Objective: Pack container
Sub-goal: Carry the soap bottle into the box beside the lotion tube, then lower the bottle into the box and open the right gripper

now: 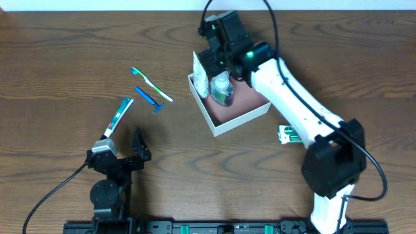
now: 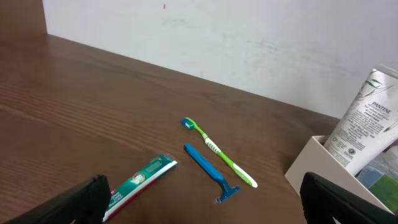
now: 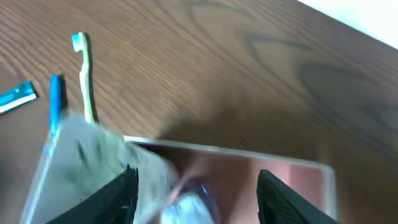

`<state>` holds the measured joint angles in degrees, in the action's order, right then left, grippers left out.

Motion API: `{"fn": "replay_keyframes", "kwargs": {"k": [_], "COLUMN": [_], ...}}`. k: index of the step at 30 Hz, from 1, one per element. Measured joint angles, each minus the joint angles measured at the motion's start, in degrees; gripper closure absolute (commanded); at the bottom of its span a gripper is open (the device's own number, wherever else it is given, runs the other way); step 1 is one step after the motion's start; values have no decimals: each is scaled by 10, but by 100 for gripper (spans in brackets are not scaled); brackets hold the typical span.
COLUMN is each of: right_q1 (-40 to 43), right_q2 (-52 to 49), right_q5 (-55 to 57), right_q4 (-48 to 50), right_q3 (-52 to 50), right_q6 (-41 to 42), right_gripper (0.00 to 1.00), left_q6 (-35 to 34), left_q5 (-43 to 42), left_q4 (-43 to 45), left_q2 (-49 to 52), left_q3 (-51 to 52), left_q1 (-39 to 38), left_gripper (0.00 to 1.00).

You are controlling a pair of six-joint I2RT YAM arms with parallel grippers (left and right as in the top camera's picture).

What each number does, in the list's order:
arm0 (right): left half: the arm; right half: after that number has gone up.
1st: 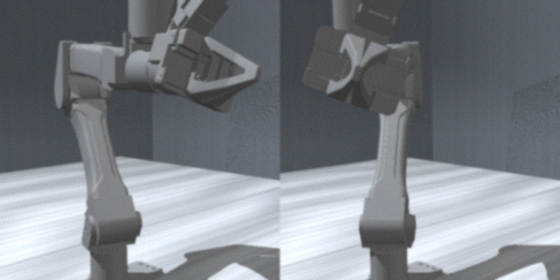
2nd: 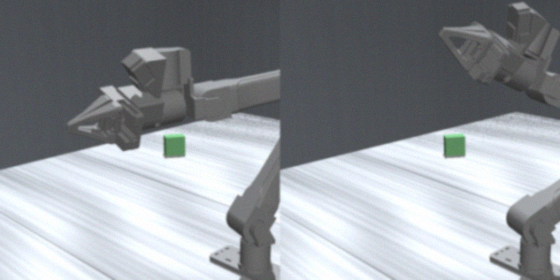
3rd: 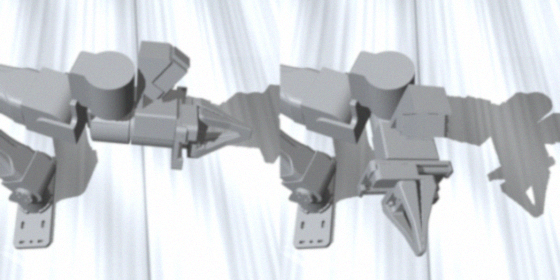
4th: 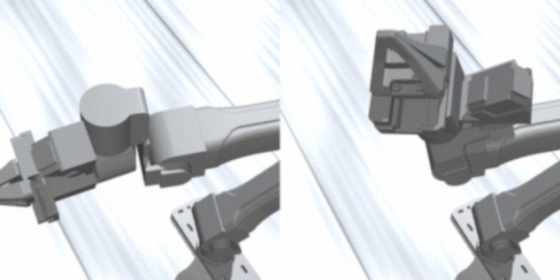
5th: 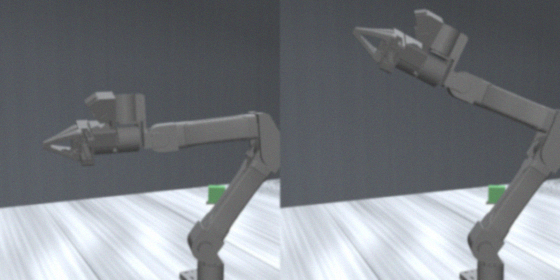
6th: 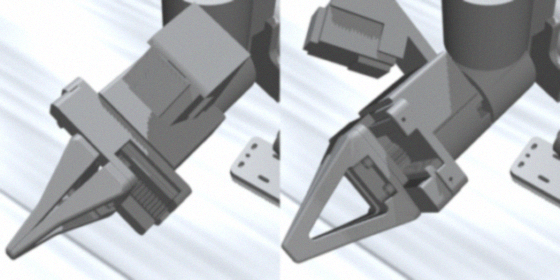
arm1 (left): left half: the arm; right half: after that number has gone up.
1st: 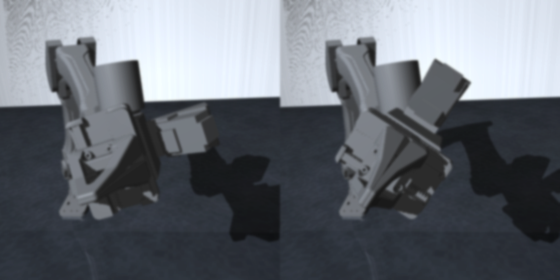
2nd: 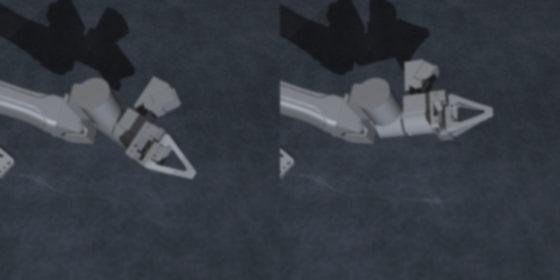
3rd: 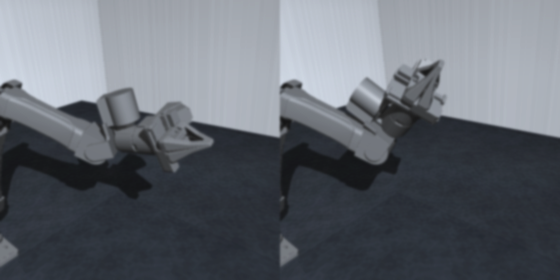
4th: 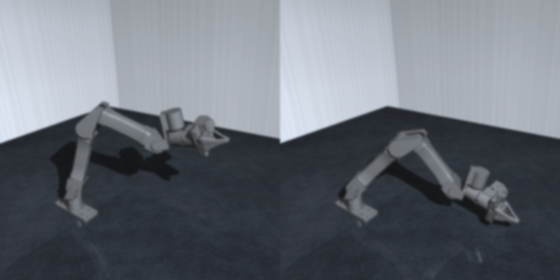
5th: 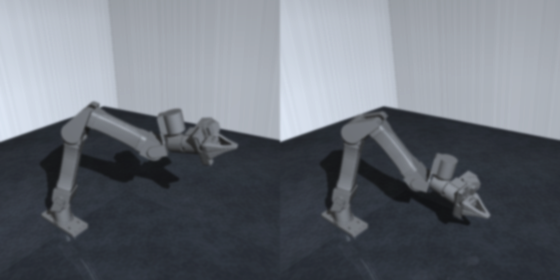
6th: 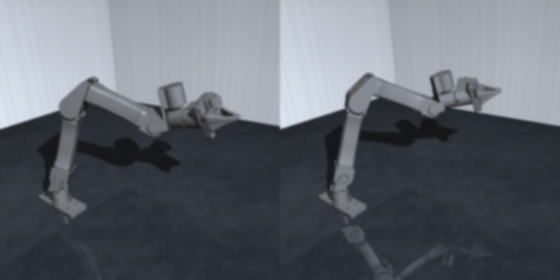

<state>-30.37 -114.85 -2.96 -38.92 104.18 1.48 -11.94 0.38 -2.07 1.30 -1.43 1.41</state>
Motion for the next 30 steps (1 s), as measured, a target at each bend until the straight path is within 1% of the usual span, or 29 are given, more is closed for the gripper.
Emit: {"fn": "replay_keyframes", "kwargs": {"k": [5, 8, 10, 13, 16, 19, 23, 25, 30], "right_q1": [43, 67, 74, 73, 70, 68, 68, 66, 50], "right_q2": [53, 70, 70, 66, 64, 64, 63, 62, 56], "right_q5": [1, 0, 0, -3, -5, -7, -9, -11, -14], "right_q4": [-76, -124, -154, -199, -219, -224, -213, -198, -153], "right_q3": [0, 2, 2, 2, -1, -17, -62, -90, -143], "right_q6": [17, 24, 26, 31, 34, 38, 42, 44, 44], "right_gripper": [38, 40, 45, 56, 67, 75, 82, 83, 83], "left_q6": [0, 0, 0, 0, 0, 0, 0, 0, 0], "left_q5": [0, 0, 0, 0, 0, 0, 0, 0, 0], "left_q4": [0, 0, 0, 0, 0, 0, 0, 0, 0], "left_q2": [0, 0, 0, 0, 0, 0, 0, 0, 0], "left_q3": [0, 0, 0, 0, 0, 0, 0, 0, 0], "left_q1": [0, 0, 0, 0, 0, 0, 0, 0, 0], "left_gripper": [2, 2, 2, 2, 2, 2, 2, 2, 2]}}
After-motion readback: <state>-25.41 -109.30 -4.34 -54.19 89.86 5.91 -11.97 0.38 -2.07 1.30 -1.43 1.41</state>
